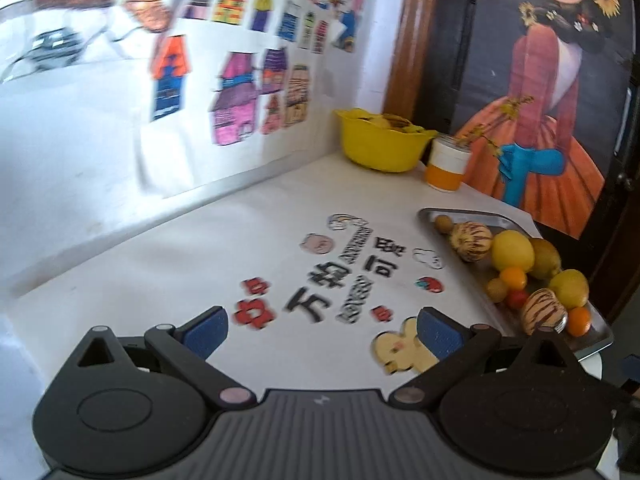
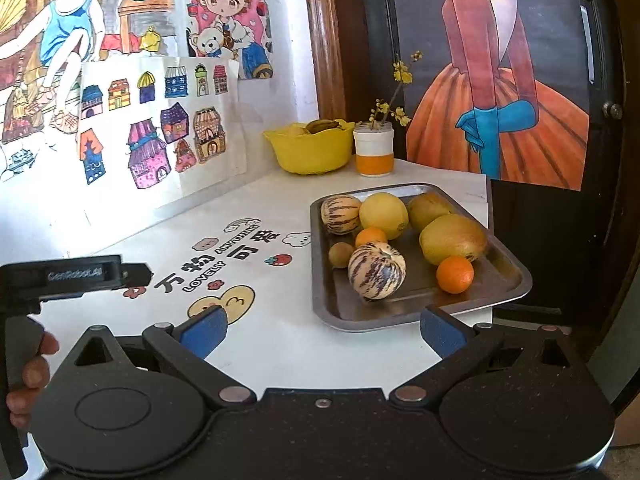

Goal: Organize fruits

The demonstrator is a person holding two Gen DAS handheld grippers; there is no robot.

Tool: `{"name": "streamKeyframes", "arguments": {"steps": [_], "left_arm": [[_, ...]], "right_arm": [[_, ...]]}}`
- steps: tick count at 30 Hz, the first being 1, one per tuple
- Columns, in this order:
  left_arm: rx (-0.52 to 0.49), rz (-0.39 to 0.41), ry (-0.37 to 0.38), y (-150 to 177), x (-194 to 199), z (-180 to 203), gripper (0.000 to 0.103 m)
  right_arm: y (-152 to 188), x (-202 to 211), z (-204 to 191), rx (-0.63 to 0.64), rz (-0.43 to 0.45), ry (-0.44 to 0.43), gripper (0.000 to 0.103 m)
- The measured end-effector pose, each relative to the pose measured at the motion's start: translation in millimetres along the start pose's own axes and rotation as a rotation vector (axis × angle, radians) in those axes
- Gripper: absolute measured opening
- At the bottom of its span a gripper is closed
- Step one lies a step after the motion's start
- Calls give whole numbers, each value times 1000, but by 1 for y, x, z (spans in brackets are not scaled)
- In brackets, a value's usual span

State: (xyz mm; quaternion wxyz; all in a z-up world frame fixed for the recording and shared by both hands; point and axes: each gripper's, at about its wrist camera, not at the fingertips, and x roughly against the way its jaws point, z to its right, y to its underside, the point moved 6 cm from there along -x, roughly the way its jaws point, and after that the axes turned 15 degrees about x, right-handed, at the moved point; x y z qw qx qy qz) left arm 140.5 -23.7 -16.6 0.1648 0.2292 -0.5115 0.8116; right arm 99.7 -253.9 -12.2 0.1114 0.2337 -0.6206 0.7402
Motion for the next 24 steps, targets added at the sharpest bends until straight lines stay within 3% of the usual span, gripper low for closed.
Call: {"name": "streamKeyframes", "arguments": {"steps": [16,24], "left_arm": [[18,112,-8,21,49,-39,102],[34,114,-5,37,57,-50,102]], "right_arm": [[21,35,-29,66,97,17,102],[30,44,-35,79,125,30,102]]}}
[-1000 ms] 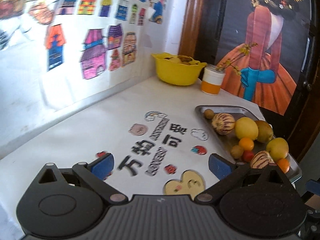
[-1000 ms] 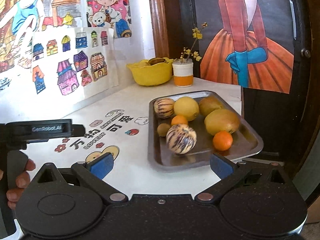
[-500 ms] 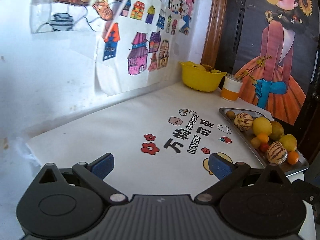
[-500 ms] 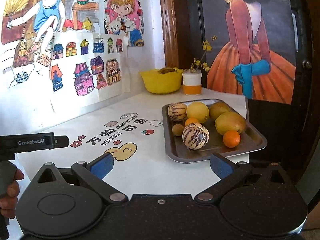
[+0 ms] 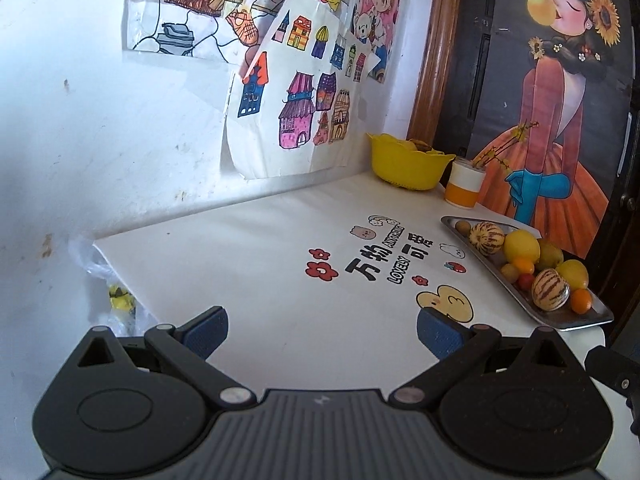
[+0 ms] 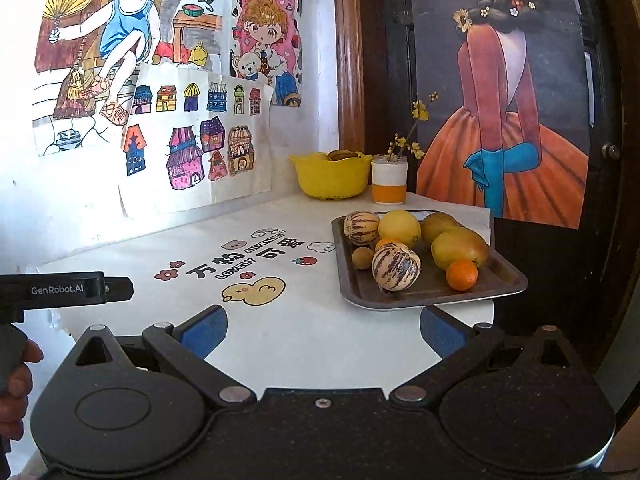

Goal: Organize fruits

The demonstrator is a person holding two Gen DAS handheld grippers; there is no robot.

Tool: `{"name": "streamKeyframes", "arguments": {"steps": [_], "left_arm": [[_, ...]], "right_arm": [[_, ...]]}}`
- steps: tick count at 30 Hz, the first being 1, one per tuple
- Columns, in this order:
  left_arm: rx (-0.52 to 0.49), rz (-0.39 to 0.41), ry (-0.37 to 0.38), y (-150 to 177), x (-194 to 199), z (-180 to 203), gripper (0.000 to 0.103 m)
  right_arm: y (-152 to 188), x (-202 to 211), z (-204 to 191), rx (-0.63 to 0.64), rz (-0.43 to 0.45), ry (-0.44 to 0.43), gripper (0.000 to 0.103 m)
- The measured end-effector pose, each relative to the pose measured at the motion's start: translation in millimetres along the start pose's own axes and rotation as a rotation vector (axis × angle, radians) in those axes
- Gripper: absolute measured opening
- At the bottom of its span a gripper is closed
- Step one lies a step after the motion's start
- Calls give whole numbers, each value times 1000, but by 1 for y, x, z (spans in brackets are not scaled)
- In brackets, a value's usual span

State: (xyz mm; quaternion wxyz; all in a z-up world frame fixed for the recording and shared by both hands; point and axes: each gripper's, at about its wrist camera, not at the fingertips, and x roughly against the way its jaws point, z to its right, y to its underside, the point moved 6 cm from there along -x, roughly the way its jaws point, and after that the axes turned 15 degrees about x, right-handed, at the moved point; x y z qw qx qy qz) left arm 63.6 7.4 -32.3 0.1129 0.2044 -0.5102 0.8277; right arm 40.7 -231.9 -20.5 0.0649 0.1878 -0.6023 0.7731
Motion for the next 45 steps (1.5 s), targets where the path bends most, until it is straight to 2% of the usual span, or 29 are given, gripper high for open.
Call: {"name": "streamKeyframes", "arguments": {"steps": [12,23,45], "left_arm": [[-59,28,19,14,12,-1,102],[-106,39,22,20,7,-4,102],[-119,35,33,27,7,-6,102]], "right_arm": [[12,1,-9,14,22,14,102],[21,-8,-10,39,29,31,102],[26,-9,-13,39,26,25,102]]}}
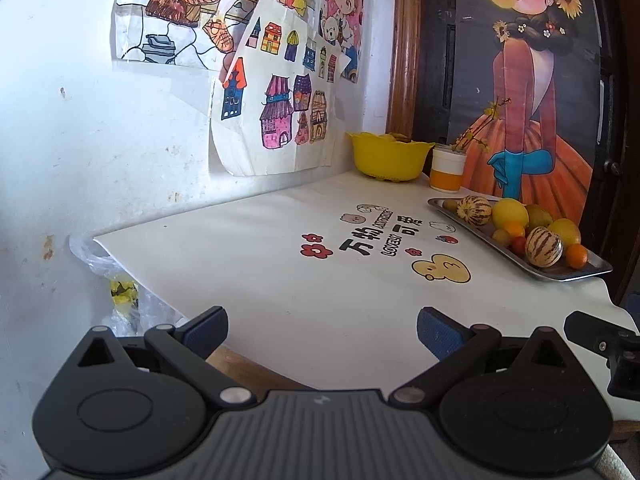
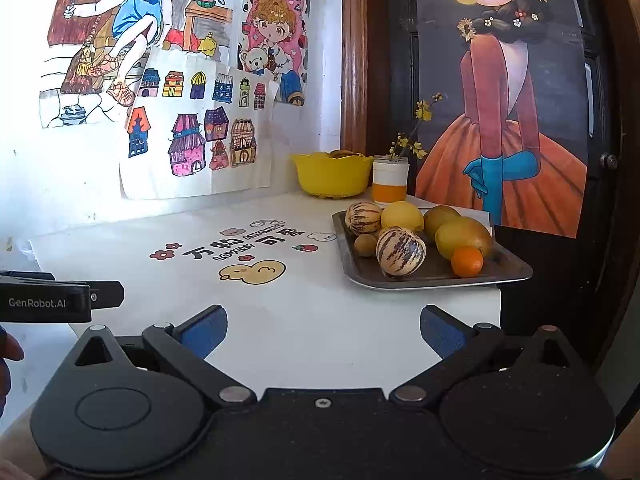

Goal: Organize fruits

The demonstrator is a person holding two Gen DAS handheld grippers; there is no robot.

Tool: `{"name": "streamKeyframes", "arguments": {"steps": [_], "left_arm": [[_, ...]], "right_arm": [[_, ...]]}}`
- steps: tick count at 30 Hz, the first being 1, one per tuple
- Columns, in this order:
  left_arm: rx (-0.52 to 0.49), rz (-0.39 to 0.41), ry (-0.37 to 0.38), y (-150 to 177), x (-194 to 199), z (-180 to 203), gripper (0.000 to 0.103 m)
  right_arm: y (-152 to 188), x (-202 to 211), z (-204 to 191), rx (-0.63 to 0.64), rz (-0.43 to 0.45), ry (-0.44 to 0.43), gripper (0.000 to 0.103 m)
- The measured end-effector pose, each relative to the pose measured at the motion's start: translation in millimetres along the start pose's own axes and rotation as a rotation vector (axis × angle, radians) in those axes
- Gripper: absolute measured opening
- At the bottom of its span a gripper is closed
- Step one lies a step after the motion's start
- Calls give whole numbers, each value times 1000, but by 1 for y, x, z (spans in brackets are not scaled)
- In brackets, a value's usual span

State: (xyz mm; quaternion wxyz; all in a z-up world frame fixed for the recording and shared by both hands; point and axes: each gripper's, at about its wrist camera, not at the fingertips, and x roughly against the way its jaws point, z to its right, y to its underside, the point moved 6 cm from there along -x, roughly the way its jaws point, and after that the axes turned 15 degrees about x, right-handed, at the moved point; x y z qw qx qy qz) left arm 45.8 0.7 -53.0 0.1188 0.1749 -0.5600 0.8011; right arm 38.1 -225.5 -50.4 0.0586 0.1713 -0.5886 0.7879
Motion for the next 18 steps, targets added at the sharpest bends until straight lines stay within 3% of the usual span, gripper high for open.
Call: {"name": "streamKeyframes", "arguments": {"steps": [18], "left_arm": [[-4,-5,1,2,0,1,102]], "right_arm": [[1,2,0,2,0,0,102]]}}
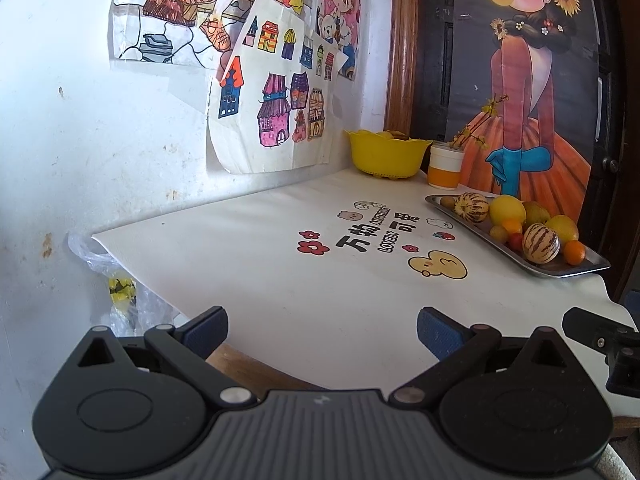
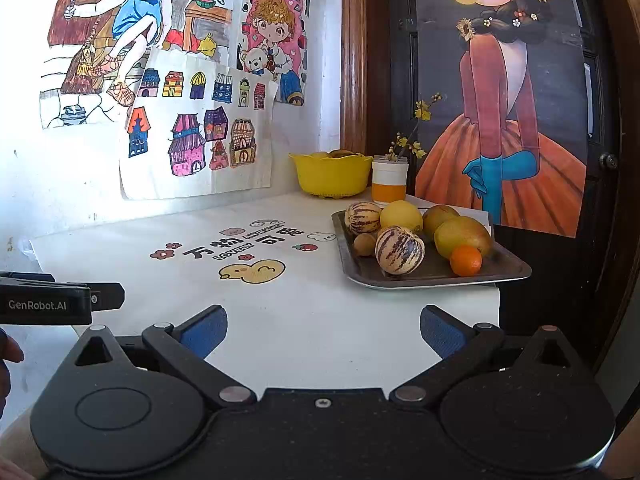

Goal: Organize fruits

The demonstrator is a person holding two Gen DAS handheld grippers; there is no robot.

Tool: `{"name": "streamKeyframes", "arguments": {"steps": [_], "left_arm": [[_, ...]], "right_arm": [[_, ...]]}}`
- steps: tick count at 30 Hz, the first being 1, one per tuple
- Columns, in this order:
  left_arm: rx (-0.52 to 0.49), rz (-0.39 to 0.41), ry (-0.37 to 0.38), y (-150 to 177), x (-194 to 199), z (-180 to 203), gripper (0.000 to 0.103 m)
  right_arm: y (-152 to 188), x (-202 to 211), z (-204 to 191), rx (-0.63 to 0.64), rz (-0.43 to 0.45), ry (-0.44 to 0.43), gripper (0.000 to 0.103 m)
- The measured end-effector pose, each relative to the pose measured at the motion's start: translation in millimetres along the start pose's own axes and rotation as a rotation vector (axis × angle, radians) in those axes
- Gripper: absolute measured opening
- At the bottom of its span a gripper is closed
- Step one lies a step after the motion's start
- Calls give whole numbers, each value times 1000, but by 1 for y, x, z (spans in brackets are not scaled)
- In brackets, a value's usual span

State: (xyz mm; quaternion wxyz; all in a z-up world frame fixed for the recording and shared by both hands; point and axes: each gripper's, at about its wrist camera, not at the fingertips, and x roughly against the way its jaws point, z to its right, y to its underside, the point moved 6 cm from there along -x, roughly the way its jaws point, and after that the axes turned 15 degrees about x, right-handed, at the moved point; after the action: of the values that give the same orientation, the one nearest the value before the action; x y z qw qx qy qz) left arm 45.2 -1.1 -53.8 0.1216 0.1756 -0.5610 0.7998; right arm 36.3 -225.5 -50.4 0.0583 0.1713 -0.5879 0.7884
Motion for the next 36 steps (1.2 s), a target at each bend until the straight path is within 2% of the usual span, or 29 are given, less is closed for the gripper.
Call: {"name": "streamKeyframes", "arguments": {"steps": [36], "left_arm": [[-14,-3,16,1,4,4,102]], "right_arm": [[0,0,-1,0,1,0,102]]}}
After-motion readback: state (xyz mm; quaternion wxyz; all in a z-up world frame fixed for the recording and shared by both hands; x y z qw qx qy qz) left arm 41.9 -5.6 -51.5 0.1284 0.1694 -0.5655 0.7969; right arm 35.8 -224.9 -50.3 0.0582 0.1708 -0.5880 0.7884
